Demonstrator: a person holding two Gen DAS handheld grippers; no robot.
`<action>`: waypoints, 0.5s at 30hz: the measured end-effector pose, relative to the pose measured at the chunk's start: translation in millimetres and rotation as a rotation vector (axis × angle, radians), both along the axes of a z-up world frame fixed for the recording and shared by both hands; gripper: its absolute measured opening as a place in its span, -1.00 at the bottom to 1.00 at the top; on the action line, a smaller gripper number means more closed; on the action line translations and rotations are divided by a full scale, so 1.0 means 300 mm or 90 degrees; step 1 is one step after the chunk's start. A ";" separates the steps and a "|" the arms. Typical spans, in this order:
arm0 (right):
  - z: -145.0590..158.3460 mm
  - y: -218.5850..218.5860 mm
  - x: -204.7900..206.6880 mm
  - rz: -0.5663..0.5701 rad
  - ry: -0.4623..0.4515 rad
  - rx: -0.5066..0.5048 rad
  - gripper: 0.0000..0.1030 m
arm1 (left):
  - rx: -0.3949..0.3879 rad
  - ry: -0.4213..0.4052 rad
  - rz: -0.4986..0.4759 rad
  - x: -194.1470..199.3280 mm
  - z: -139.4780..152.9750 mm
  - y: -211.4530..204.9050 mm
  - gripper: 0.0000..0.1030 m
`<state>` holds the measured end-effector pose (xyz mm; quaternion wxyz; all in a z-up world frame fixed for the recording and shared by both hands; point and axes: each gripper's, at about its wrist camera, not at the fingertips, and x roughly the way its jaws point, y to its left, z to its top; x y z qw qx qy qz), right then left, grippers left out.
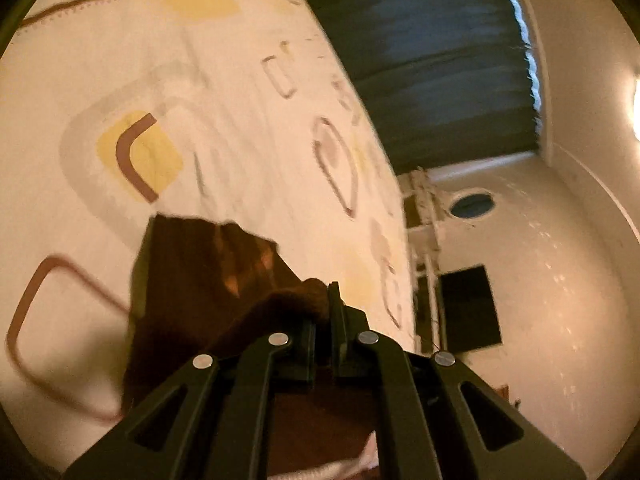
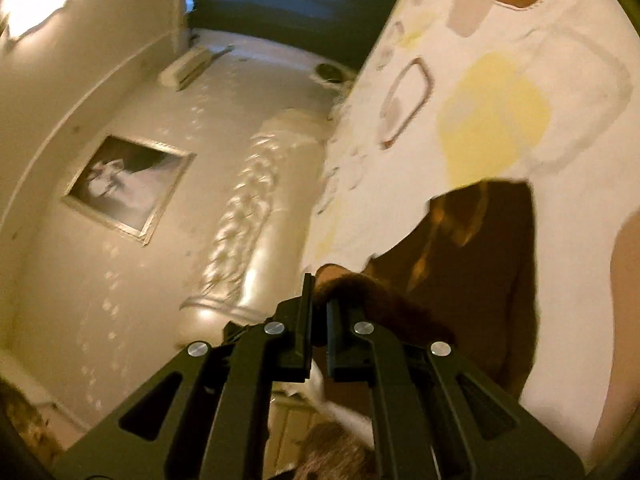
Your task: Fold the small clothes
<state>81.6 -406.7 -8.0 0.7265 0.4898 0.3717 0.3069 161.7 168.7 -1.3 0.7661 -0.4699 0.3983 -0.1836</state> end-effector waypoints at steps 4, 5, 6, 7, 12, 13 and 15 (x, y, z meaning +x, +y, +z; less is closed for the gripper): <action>-0.127 0.008 0.168 -0.018 0.054 -0.010 -0.91 | 0.036 0.032 0.011 0.138 -0.088 -0.031 -0.91; -0.152 0.008 0.191 -0.022 0.063 -0.011 -0.91 | 0.045 0.040 0.013 0.168 -0.108 -0.037 -0.91; -0.174 0.008 0.216 -0.027 0.072 -0.011 -0.91 | 0.052 0.046 0.013 0.191 -0.123 -0.042 -0.91; -0.203 0.005 0.248 -0.033 0.082 -0.012 -0.91 | 0.059 0.054 0.013 0.215 -0.143 -0.046 -0.91; -0.306 0.002 0.337 -0.053 0.122 -0.020 -0.91 | 0.079 0.090 0.017 0.286 -0.233 -0.047 -0.91; -0.321 0.003 0.347 -0.053 0.129 -0.023 -0.91 | 0.082 0.098 0.019 0.292 -0.250 -0.045 -0.91; -0.358 0.009 0.369 -0.057 0.143 -0.038 -0.91 | 0.076 0.116 0.025 0.306 -0.284 -0.038 -0.90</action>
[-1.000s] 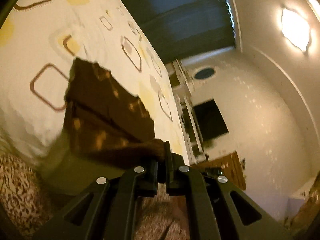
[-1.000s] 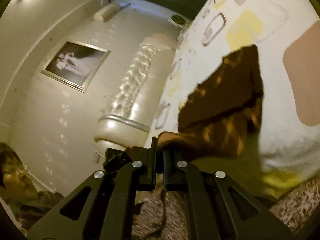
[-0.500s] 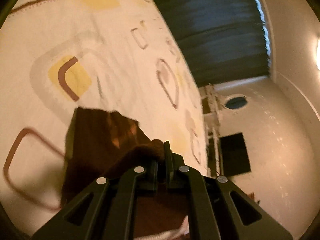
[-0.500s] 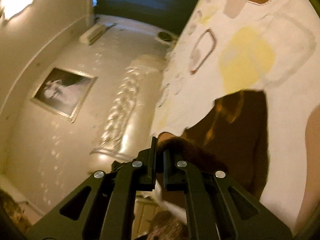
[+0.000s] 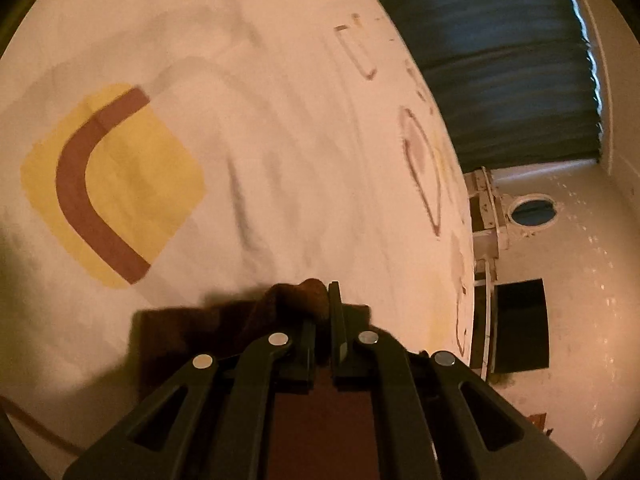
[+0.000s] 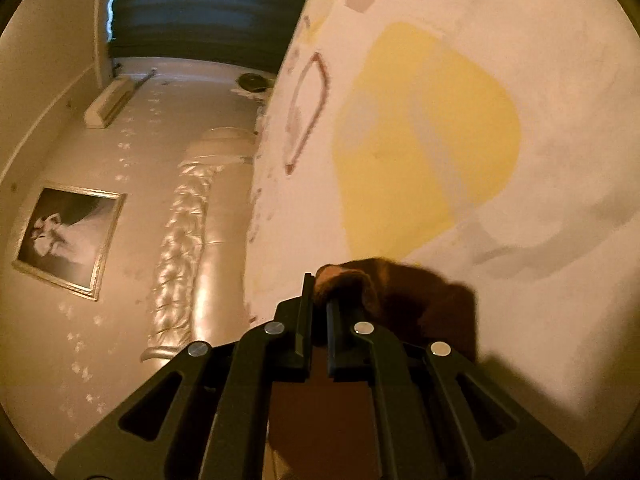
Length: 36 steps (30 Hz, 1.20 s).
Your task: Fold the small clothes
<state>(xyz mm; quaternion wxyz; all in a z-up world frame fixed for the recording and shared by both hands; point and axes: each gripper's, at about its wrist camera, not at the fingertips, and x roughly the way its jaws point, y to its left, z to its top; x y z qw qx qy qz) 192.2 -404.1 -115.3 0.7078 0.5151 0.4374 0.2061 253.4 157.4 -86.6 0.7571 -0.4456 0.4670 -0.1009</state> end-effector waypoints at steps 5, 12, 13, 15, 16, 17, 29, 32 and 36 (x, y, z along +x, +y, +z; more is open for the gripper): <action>-0.072 -0.007 0.026 -0.015 0.032 -0.018 -0.88 | -0.017 0.002 -0.001 0.027 -0.024 0.004 -0.85; 0.004 -0.064 -0.070 -0.071 -0.020 -0.033 -0.06 | 0.041 -0.045 0.003 -0.049 0.063 0.031 0.53; 0.022 -0.074 -0.101 -0.073 -0.022 -0.041 -0.03 | 0.075 -0.039 -0.006 -0.068 0.079 0.029 0.55; 0.056 -0.081 -0.158 -0.064 -0.026 -0.075 0.05 | 0.159 -0.016 -0.029 -0.133 0.104 0.024 0.56; 0.069 -0.081 -0.178 -0.061 -0.025 -0.098 0.10 | 0.200 -0.006 -0.033 -0.167 0.110 0.020 0.61; 0.088 -0.078 -0.221 -0.057 -0.018 -0.139 0.16 | 0.250 0.000 -0.038 -0.215 0.116 0.014 0.63; 0.067 0.090 -0.516 0.055 0.031 -0.199 0.33 | 0.313 -0.016 -0.123 -0.596 0.066 -0.028 0.68; 0.071 0.112 -0.556 0.053 0.033 -0.211 0.30 | 0.240 -0.014 -0.110 -0.617 0.054 -0.014 0.68; 0.066 0.153 -0.545 0.079 0.050 -0.220 -0.46 | 0.208 -0.011 -0.108 -0.612 0.057 -0.045 0.68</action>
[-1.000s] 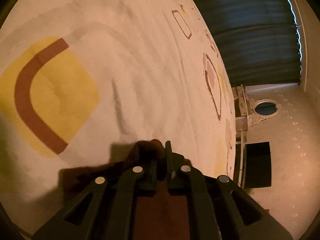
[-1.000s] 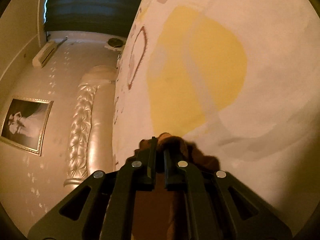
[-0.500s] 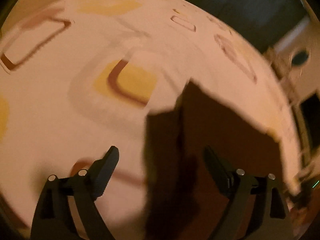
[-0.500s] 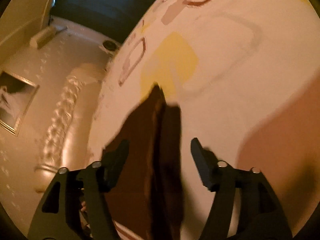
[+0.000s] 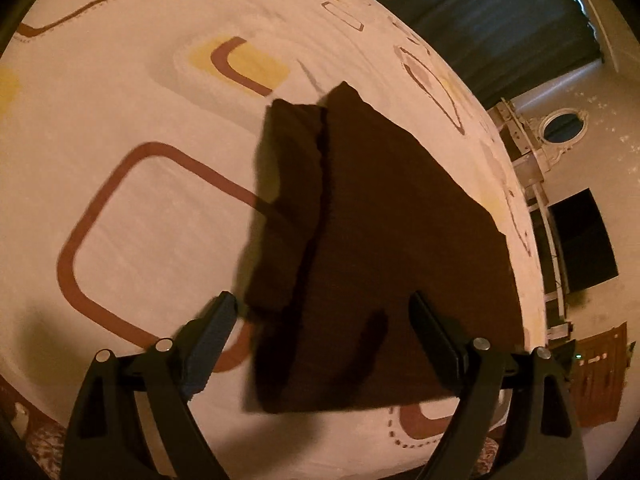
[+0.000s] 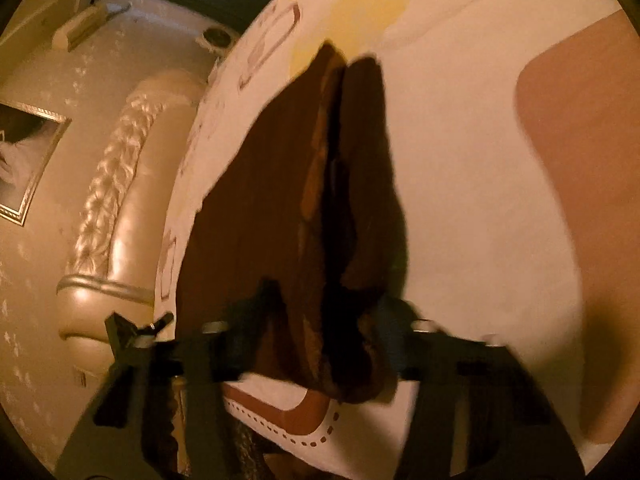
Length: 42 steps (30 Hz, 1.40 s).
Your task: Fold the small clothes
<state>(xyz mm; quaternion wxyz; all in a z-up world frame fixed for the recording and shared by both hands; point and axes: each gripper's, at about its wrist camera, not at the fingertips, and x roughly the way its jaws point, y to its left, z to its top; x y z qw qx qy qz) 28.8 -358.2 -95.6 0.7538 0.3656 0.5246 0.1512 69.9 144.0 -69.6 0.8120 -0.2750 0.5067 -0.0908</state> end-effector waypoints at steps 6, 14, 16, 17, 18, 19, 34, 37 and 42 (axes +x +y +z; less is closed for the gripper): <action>0.006 0.016 -0.023 0.016 -0.006 -0.013 -0.81 | 0.102 0.023 0.000 0.037 0.015 -0.053 -0.20; -0.008 -0.029 -0.073 0.006 0.007 -0.035 -0.87 | 0.105 0.013 -0.010 0.033 -0.002 -0.032 -0.23; -0.033 -0.051 -0.073 -0.015 0.018 0.011 -0.84 | 0.105 0.009 -0.015 0.030 0.001 -0.032 -0.22; -0.032 -0.050 -0.071 -0.017 0.021 0.021 -0.79 | 0.101 0.008 -0.020 0.029 0.004 -0.028 -0.22; -0.027 -0.052 -0.072 -0.016 0.023 0.023 -0.69 | 0.096 0.008 -0.023 0.035 0.004 -0.023 -0.21; -0.010 -0.054 -0.074 -0.014 0.025 0.011 -0.65 | 0.090 0.008 -0.025 0.036 0.008 -0.018 -0.19; 0.174 0.288 -0.057 0.065 -0.093 -0.022 -0.44 | -0.013 -0.006 -0.023 0.297 0.006 0.097 0.38; 0.114 0.458 -0.027 0.131 -0.073 0.002 -0.43 | -0.028 0.003 -0.018 0.349 -0.004 0.093 0.42; 0.046 0.603 -0.012 0.166 -0.064 0.010 -0.38 | 0.014 0.008 -0.036 0.375 -0.001 0.038 0.14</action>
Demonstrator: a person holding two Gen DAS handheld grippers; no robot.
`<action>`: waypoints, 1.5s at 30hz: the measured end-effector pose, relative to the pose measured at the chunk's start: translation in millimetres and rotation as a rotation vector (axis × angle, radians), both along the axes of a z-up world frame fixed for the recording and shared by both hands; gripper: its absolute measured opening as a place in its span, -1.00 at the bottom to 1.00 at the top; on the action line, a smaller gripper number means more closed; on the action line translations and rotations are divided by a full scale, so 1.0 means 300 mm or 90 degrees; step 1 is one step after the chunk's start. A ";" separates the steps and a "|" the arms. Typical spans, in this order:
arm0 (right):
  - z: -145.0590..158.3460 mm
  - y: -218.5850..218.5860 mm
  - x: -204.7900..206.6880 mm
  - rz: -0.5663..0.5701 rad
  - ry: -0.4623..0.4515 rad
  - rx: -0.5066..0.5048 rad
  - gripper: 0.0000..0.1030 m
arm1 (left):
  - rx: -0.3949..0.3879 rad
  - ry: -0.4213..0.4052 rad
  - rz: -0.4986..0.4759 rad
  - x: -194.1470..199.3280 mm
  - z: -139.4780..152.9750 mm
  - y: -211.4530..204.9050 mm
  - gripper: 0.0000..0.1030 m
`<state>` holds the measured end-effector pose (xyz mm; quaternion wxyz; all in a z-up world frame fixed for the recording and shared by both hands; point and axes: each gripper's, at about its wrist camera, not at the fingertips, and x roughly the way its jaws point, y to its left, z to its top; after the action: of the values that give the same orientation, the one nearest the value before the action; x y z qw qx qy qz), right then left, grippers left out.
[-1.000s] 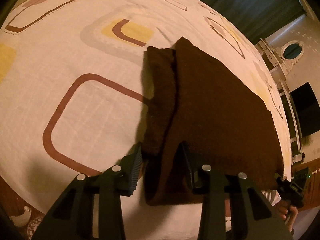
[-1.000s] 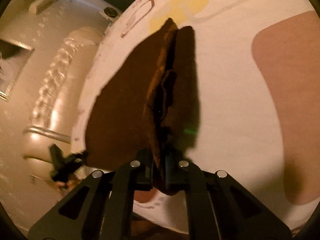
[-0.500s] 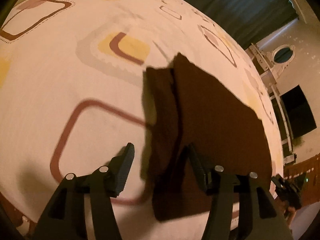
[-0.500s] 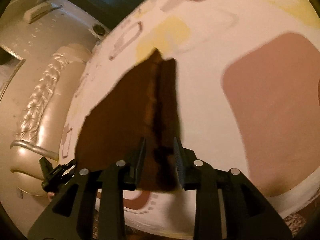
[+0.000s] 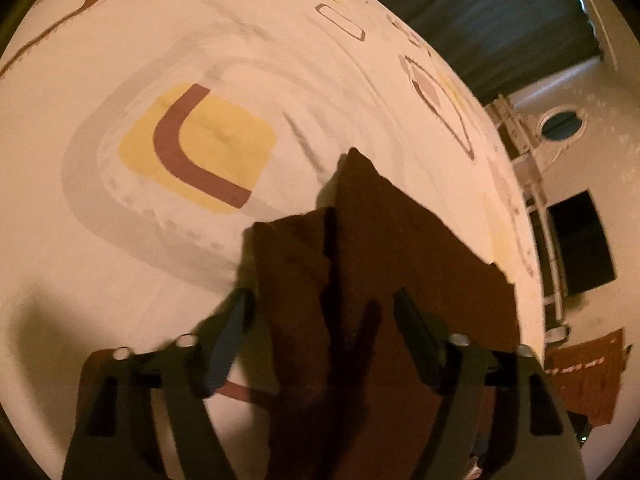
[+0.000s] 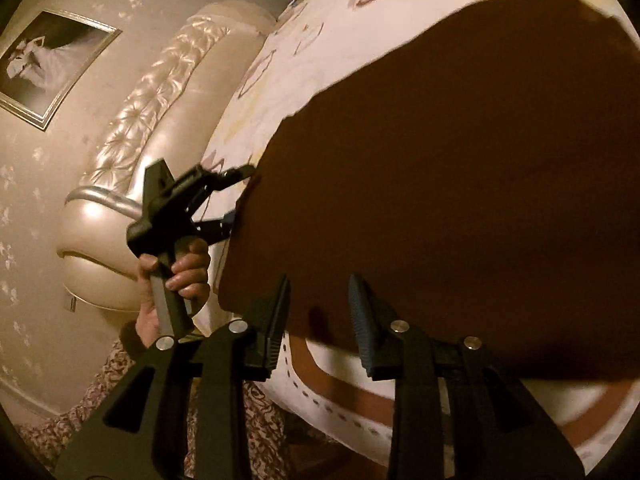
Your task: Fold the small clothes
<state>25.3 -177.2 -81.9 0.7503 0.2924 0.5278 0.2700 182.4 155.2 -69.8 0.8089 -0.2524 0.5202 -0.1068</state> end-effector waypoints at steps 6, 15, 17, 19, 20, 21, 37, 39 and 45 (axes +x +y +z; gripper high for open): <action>-0.064 0.061 -0.028 0.000 -0.012 0.000 -0.29 | 0.051 0.007 -0.032 0.005 -0.004 -0.046 -0.72; -0.074 0.055 -0.034 0.000 -0.027 -0.003 -0.30 | 0.084 0.009 -0.021 -0.001 0.078 -0.064 -0.79; -0.076 0.060 -0.041 -0.004 -0.032 -0.001 -0.30 | 0.091 0.007 -0.023 0.000 0.104 -0.079 -0.79; -0.078 0.059 -0.048 -0.005 -0.036 -0.001 -0.30 | 0.101 0.001 -0.026 -0.003 0.139 -0.098 -0.79; -0.079 0.058 -0.053 -0.006 -0.038 -0.002 -0.30 | 0.106 -0.003 -0.028 -0.006 0.165 -0.113 -0.79; -0.079 0.057 -0.055 -0.007 -0.039 -0.002 -0.30 | 0.107 -0.007 -0.032 -0.007 0.183 -0.127 -0.79; -0.097 -0.023 -0.095 0.009 -0.021 0.069 -0.28 | 0.192 -0.053 -0.124 -0.037 0.427 -0.647 -0.80; -0.087 -0.058 -0.103 0.021 -0.014 0.065 -0.25 | 0.204 -0.053 -0.133 -0.047 0.420 -0.731 -0.80; -0.044 -0.257 -0.167 0.031 0.009 0.032 -0.07 | 0.245 -0.038 -0.163 -0.060 0.335 -0.994 -0.80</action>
<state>-24.9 -254.4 -95.1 0.7321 0.3002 0.5331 0.2996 164.3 -142.8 30.8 0.8368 -0.0225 0.5349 -0.1149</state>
